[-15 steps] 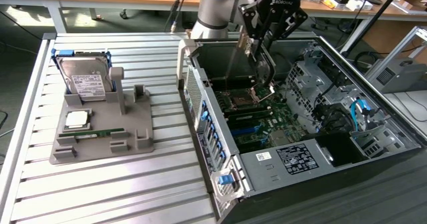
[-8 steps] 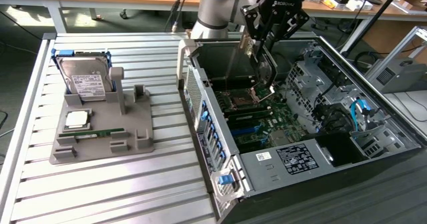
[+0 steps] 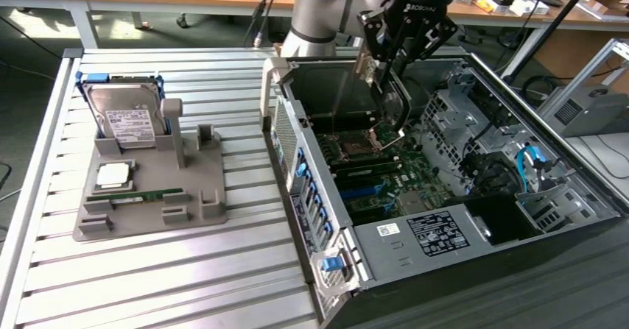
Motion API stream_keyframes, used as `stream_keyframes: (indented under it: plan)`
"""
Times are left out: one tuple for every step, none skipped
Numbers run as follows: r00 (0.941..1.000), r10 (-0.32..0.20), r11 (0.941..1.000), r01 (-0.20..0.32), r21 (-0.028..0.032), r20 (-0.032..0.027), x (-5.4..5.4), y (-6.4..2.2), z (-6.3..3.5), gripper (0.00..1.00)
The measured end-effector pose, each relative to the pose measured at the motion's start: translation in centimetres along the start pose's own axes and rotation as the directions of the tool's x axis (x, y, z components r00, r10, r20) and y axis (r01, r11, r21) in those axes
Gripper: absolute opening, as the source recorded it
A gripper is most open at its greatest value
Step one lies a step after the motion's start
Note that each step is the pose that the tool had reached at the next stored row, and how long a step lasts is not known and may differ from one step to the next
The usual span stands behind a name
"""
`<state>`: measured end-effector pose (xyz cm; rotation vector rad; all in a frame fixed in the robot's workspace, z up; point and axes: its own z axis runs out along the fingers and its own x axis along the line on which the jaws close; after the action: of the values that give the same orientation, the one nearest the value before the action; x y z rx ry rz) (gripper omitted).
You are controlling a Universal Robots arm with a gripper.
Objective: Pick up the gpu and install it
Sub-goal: 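Pick up the gpu and move the gpu toward the slot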
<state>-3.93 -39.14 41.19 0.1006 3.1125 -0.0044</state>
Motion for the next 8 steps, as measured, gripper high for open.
stream_keyframes:
  plan:
    - [1.0000, 0.000, 1.0000, 0.000, 0.0009, 0.0001, -0.06, 0.00, 0.02, 0.27]
    - [1.0000, 0.000, 1.0000, 0.000, 0.0017, 0.0001, -0.13, 0.01, 0.06, 0.27]
    - [1.0000, 0.000, 1.0000, 0.000, 0.0027, 0.0001, -0.23, 0.02, 0.09, 0.27]
    - [1.0000, 0.000, 1.0000, 0.000, 0.0042, 0.0003, -0.43, 0.03, 0.16, 0.27]
    - [1.0000, 0.000, 1.0000, 0.000, 0.0053, 0.0004, -0.58, 0.04, 0.22, 0.27]
    - [1.0000, 0.000, 1.0000, 0.000, 0.0060, 0.0004, -0.68, 0.04, 0.26, 0.27]
    - [1.0000, 0.000, 1.0000, 0.000, 0.0066, 0.0004, -0.75, 0.05, 0.29, 0.27]
    - [1.0000, 0.000, 1.0000, 0.000, 0.0071, 0.0005, -0.80, 0.05, 0.33, 0.27]
